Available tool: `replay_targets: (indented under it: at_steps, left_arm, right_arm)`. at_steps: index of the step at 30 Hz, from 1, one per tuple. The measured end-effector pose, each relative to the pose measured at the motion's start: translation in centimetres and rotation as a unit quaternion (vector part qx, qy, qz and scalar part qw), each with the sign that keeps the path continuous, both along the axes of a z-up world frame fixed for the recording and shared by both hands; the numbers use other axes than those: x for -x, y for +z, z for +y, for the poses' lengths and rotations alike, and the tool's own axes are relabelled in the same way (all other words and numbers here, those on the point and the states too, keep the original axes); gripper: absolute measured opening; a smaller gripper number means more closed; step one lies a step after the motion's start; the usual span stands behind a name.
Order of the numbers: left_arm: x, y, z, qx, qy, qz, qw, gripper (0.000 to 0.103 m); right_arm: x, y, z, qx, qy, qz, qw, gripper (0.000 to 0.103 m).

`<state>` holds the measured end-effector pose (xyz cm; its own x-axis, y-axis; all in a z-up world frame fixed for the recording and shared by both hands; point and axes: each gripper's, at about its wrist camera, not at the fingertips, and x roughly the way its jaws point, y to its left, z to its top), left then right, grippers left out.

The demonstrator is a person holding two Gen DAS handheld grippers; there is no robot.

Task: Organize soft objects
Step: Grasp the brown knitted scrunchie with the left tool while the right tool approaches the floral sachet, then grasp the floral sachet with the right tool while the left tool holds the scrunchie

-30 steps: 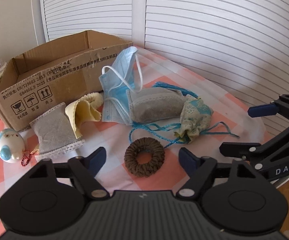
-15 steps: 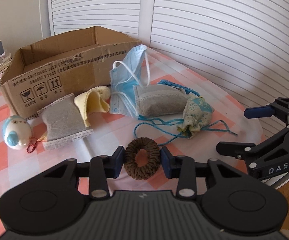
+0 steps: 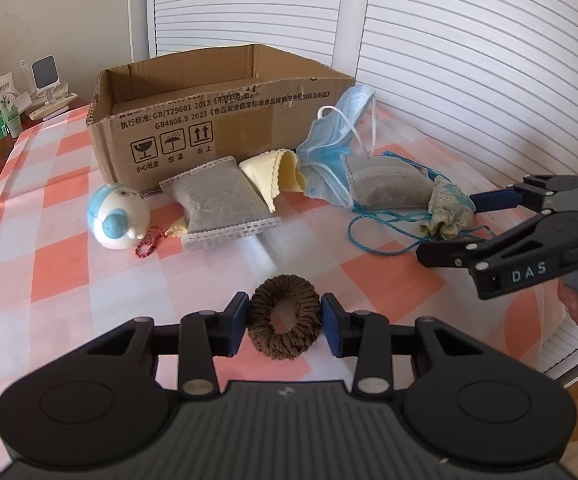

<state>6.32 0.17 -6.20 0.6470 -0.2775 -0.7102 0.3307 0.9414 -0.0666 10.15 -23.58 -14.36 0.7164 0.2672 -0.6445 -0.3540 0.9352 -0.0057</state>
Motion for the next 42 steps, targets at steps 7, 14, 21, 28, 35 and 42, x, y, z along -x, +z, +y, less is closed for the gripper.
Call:
replay_targets:
  at_steps: [7,14,21,28,35,42]
  left_arm:
    - [0.4,0.0,0.6,0.006,-0.004,-0.002,1.0,0.038]
    - [0.9,0.2,1.7,0.004,-0.001,-0.007,1.0,0.038]
    - [1.0,0.1,2.5,0.005,0.007,-0.006,0.9999,0.038]
    - [1.2,0.2,2.7,0.007,0.012,-0.009,0.9999,0.038]
    - [1.5,0.3,3.0,0.008,0.018,-0.006,0.9998,0.038]
    - [1.2,-0.1,3.2,0.005,0.015,0.001,0.9999,0.038]
  right_arm:
    - [0.6,0.2,1.9,0.004,0.029,0.014,0.999,0.103]
    - [2.9,0.6,4.5,-0.005,0.084,0.028,0.996,0.103]
    - [3.6,1.7,5.5,-0.001,0.105,0.02,0.994,0.103]
    - [0.4,2.3,4.9,-0.007,0.102,0.001,0.995,0.103]
    - [-0.3,0.4,6.9,0.026,0.128,0.041,0.991,0.103]
    - [2.0,0.2,7.6,0.041,0.145,0.035,0.988,0.103]
